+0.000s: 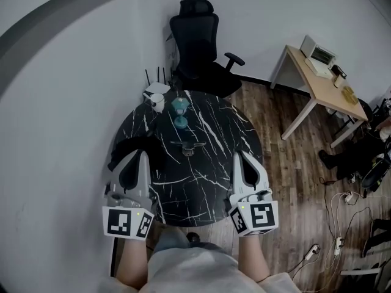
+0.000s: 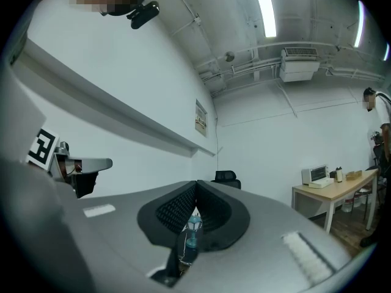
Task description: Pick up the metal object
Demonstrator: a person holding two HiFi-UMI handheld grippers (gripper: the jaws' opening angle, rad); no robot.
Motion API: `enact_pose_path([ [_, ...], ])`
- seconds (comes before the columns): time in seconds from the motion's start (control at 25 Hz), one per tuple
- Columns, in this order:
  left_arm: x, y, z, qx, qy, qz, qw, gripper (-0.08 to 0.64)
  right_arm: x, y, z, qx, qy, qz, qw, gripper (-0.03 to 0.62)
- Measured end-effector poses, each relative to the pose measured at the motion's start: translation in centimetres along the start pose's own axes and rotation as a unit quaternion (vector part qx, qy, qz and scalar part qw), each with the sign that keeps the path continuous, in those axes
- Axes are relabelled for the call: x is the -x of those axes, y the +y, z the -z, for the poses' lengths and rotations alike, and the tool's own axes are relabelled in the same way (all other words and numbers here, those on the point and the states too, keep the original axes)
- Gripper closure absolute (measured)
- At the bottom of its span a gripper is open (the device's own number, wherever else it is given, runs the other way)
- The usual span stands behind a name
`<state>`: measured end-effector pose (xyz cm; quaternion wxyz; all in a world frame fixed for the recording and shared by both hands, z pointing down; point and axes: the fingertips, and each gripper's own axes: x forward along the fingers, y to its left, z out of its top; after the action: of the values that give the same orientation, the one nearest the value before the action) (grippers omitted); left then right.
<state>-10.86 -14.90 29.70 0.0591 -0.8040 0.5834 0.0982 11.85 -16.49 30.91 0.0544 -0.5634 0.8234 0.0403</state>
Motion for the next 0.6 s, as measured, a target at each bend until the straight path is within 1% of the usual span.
enact_pose_path([
  [0.16, -0.7, 0.3, 0.8, 0.010, 0.009, -0.005, 0.9999, 0.555, -0.8, -0.4, 0.6, -0.001, 0.005, -0.003, 1.000, 0.594],
  [0.44, -3.1, 0.5, 1.9, 0.030, 0.012, 0.010, 0.9994, 0.555, -3.0, -1.4, 1.4, -0.003, 0.013, -0.004, 1.000, 0.594],
  [0.6, -5.2, 0.9, 2.9, 0.028, 0.021, 0.017, 0.9992, 0.555, -4.9, -1.9, 1.8, 0.002, 0.016, -0.004, 1.000, 0.592],
])
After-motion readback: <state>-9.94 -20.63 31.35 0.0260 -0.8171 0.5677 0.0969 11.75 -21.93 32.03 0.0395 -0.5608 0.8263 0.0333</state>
